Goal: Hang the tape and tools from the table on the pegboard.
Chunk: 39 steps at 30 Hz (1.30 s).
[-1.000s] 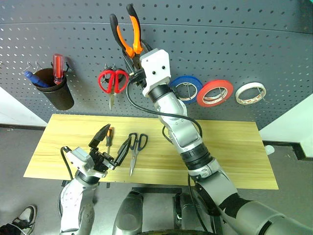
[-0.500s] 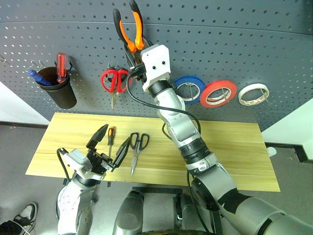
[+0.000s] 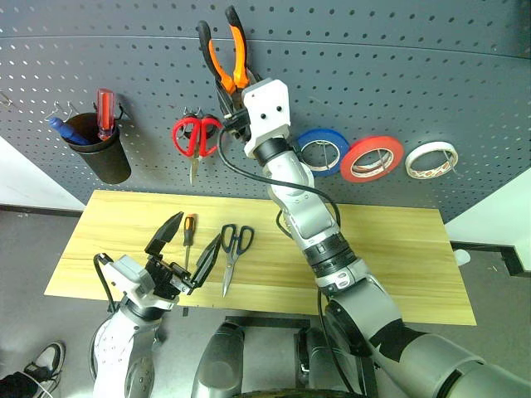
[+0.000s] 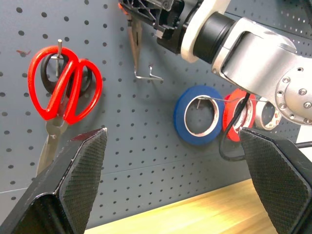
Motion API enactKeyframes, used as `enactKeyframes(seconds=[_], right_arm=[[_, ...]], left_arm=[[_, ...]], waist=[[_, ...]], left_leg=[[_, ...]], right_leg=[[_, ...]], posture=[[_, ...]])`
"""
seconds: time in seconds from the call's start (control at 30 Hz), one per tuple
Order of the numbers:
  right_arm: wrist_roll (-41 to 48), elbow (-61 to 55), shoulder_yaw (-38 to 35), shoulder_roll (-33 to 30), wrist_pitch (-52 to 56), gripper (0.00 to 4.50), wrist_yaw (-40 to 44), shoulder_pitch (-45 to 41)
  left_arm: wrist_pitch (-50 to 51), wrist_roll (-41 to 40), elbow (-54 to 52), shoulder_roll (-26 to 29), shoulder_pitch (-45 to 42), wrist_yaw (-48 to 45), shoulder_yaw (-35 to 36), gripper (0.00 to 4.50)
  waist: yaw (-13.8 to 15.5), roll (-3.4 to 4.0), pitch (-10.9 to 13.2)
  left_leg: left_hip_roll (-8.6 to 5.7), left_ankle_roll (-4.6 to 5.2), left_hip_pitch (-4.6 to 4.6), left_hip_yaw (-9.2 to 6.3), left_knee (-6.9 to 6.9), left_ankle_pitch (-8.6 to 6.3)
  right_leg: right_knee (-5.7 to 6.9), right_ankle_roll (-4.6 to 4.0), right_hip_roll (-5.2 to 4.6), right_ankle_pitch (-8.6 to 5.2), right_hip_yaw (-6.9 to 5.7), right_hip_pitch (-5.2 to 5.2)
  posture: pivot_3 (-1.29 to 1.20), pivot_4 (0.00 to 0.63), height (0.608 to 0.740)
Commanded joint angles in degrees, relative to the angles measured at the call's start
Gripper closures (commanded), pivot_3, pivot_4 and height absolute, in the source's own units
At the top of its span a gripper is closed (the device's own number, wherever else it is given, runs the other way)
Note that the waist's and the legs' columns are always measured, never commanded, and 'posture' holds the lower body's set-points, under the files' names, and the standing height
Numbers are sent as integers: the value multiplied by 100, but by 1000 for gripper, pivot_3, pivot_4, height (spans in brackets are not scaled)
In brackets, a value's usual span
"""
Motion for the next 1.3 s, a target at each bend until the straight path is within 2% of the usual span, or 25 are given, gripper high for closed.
enactKeyframes(seconds=[0.03, 0.87, 1.3], right_arm=[[-40, -98, -114, 123, -194, 2387, -101, -192], [-132, -275, -59, 165, 28, 2387, -124, 188], [-110, -573, 55, 270, 494, 2387, -177, 512]], left_arm=[[-20, -45, -223, 63, 23, 6, 3, 0], [113, -97, -376, 171, 61, 46, -46, 0], [130, -96, -400, 170, 67, 51, -57, 0]], waist=[[0, 1, 0], [-9, 22, 14], [-16, 37, 23]], left_leg=[[0, 0, 0, 0, 0, 0], [0, 0, -1, -1, -1, 0], [0, 1, -4, -2, -1, 0]], right_leg=[[0, 0, 0, 0, 0, 0], [-2, -4, 0, -3, 0, -1], [-4, -18, 0, -11, 0, -2]], posture=[[406, 173, 681], [402, 186, 681], [401, 187, 681]])
